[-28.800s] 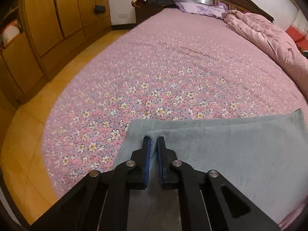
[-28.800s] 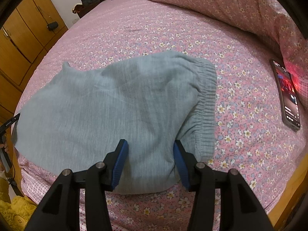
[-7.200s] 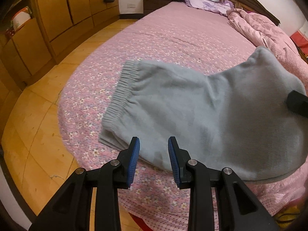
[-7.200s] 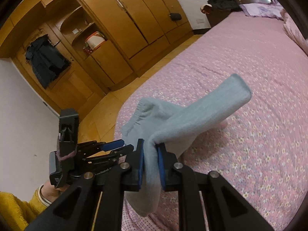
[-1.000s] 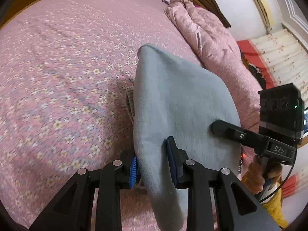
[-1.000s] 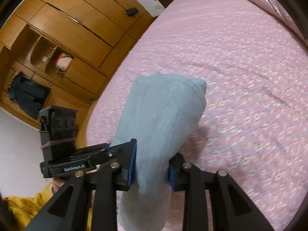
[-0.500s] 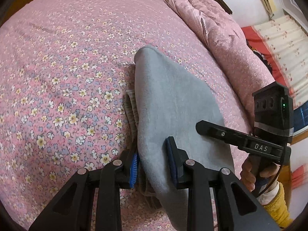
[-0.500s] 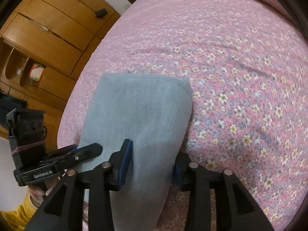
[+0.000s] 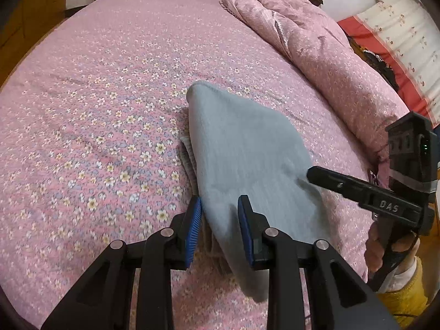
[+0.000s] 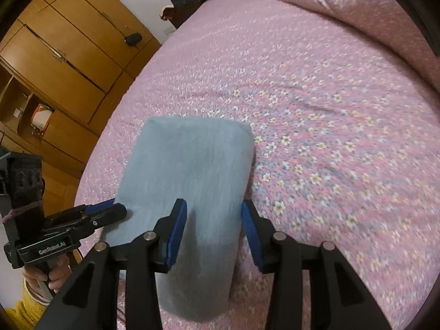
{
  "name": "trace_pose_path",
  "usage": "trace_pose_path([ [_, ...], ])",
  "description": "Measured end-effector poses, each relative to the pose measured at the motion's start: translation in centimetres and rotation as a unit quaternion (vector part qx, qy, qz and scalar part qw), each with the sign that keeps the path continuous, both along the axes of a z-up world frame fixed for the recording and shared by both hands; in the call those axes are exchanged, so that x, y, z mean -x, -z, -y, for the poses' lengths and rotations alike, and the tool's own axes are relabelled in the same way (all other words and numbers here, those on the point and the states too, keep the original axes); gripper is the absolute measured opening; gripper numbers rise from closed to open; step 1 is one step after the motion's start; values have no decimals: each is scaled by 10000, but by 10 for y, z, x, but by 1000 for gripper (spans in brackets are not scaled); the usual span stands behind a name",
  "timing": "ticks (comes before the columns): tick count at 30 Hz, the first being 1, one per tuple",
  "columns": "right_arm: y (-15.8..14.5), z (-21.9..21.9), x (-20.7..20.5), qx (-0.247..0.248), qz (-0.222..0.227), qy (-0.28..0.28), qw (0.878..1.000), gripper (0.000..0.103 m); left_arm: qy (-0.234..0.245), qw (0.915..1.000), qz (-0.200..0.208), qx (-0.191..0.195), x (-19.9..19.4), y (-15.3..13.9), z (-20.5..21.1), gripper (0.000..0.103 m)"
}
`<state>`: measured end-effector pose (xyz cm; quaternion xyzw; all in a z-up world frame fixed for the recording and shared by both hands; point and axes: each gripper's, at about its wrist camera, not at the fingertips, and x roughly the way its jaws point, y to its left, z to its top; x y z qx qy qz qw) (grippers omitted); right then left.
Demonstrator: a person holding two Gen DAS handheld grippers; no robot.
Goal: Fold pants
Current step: 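Lay the bundle flat on the sheet and open both grippers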
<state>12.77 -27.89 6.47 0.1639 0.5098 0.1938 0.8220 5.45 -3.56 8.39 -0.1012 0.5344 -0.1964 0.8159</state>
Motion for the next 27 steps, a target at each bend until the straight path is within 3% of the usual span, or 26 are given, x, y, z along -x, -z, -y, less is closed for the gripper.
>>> trace_pose_path([
  [7, -19, -2, 36, -39, 146, -72, 9999, 43, 114, 9989, 148, -425, 24, -2, 6, 20],
  [11, -17, -11, 55, -11, 76, -228, 9997, 43, 151, 9975, 210, -658, 34, 0, 9, 20],
  [16, -6, -24, 72, 362, 178, -302, 9987, 43, 169, 9952, 246, -931, 40, 10, 10, 20],
  [27, 20, -26, 80, 703, 201, -131, 9972, 48, 91, 9955, 267, -903, 39, 31, 4, 24],
])
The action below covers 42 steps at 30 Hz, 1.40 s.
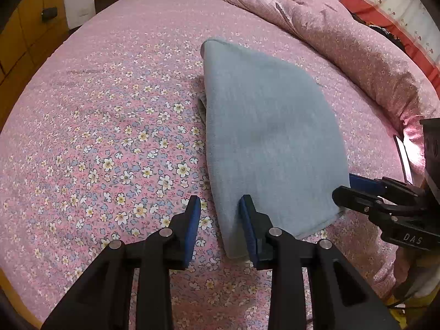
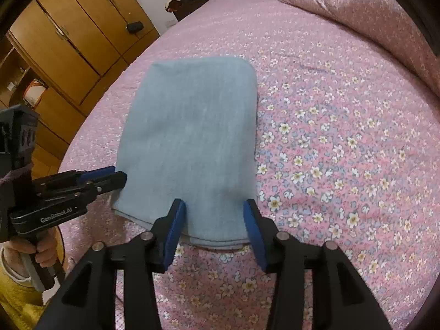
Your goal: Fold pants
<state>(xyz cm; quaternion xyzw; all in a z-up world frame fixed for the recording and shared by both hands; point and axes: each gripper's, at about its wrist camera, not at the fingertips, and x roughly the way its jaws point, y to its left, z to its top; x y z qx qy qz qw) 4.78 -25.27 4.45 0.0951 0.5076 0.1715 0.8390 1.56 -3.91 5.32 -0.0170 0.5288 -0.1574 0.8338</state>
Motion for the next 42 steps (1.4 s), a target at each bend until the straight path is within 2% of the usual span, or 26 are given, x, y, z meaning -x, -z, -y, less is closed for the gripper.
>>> trace_pose_path([
  [5, -2, -1, 7, 11, 103, 177, 9998, 51, -96, 9999, 103, 52, 12, -1, -7, 24],
  [8, -2, -1, 12, -13, 42, 337, 9994, 59, -174, 9997, 158, 43, 23, -6, -9, 24],
  [13, -5, 4, 22, -80, -36, 395, 9992, 60, -193, 9993, 274, -157, 42, -16, -7, 24],
  [20, -28, 1, 51, 13, 285, 391, 9988, 63, -225, 9992, 218, -262, 66, -18, -6, 25],
  [23, -34, 2, 60, 122, 477, 409, 9979, 70, -273, 9986, 246, -375, 74, -17, -4, 38],
  [25, -38, 1, 66, 227, 612, 444, 9969, 79, -309, 9982, 278, -441, 80, -14, -3, 59],
  [27, -39, 2, 72, 320, 725, 497, 9956, 85, -347, 9980, 283, -446, 84, -10, -1, 68],
  [29, -39, 1, 77, 426, 757, 546, 9947, 91, -350, 9979, 289, -457, 84, -6, 3, 70],
  [36, -23, 1, 83, 945, 761, 853, 9889, 92, -291, 9953, 394, -834, 90, 10, 17, 74],
  [42, 5, 0, 73, 902, 316, 922, 9911, 92, -354, 9950, 396, -845, 89, 22, 19, 76],
])
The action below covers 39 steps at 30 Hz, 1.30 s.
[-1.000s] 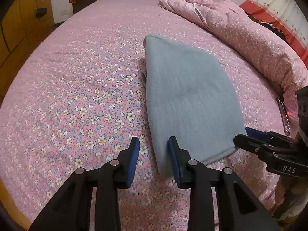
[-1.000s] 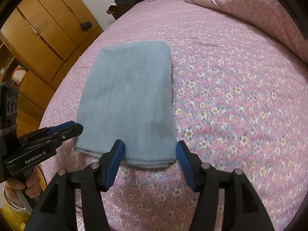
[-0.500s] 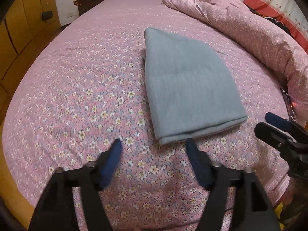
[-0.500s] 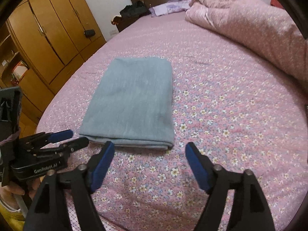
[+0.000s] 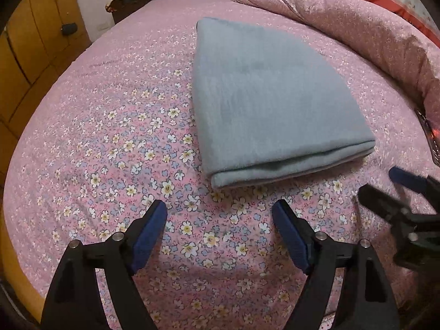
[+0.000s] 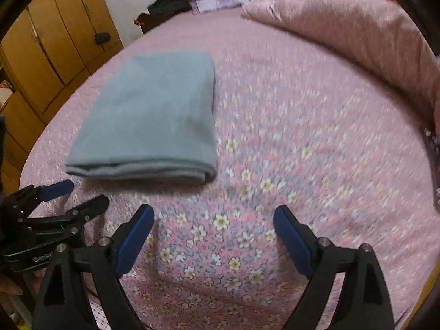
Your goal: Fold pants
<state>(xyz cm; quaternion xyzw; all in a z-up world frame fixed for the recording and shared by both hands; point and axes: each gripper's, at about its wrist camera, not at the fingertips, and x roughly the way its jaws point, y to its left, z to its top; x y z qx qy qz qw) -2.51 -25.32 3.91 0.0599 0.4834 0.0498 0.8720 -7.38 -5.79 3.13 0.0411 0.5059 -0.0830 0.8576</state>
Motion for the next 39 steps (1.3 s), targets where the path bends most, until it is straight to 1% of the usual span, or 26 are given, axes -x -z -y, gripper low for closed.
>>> trace_pose_path([
  [2, 6, 2, -5, -40, -27, 58, 10000, 92, -54, 10000, -15, 72, -1, 2, -2, 76],
  [6, 8, 3, -8, -81, 17, 131, 9999, 95, -127, 9999, -15, 112, -4, 5, -5, 77],
  [10, 12, -5, -17, 10, 16, 49, 10000, 100, -147, 9999, 2, 76, -9, 8, -3, 78],
  [13, 14, -11, -20, 42, 22, 12, 10000, 101, -150, 9999, 2, 79, -9, 8, -2, 78],
  [19, 15, -17, -18, 41, 33, -2, 10000, 102, -149, 9999, 3, 80, -8, 7, -3, 78],
  [39, 14, -13, -18, 41, 36, 8, 10000, 102, -150, 9999, 5, 76, -8, 8, -2, 78],
])
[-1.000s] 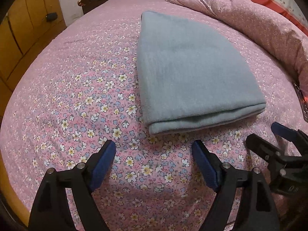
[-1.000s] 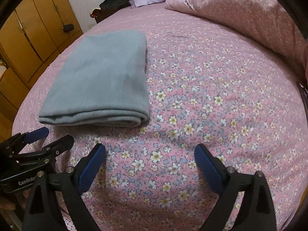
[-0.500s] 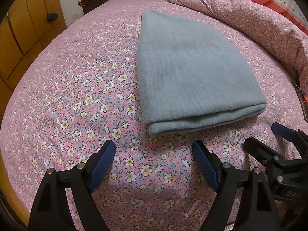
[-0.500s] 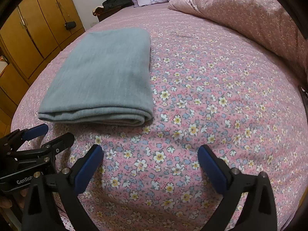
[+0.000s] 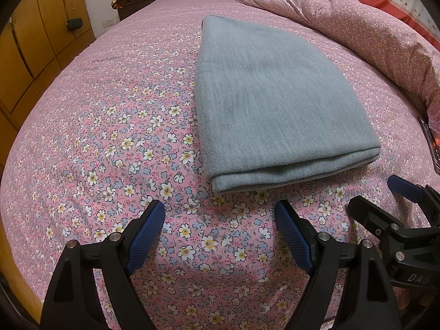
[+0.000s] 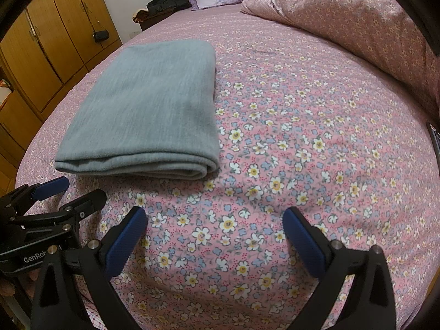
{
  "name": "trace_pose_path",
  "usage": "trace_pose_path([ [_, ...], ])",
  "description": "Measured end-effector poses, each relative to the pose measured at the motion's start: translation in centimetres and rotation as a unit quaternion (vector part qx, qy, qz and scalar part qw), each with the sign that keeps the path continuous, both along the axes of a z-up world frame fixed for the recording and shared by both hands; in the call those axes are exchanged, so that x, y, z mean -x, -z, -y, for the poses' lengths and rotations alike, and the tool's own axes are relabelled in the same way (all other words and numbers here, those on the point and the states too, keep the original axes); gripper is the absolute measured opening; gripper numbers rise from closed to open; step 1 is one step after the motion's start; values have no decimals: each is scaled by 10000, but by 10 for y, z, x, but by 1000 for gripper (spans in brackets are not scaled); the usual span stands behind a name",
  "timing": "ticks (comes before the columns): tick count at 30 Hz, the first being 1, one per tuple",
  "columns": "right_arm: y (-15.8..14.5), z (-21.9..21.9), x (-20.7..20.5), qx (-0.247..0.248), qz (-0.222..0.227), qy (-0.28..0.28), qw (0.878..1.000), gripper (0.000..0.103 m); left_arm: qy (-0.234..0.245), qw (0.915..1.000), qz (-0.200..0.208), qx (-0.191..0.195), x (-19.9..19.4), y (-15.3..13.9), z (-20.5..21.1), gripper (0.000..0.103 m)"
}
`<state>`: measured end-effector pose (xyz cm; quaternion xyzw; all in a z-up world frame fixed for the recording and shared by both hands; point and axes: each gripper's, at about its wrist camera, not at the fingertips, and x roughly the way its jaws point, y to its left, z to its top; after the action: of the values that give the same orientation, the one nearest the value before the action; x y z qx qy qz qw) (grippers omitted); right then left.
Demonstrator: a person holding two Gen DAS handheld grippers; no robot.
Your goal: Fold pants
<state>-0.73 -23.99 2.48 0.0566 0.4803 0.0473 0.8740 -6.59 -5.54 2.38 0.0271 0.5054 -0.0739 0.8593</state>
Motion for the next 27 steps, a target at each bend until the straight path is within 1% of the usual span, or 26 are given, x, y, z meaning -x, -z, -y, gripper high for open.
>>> trace_pose_path([
  [27, 0, 0, 0, 0, 3, 7, 10000, 102, -10, 10000, 9, 33, 1, 0, 0, 78],
])
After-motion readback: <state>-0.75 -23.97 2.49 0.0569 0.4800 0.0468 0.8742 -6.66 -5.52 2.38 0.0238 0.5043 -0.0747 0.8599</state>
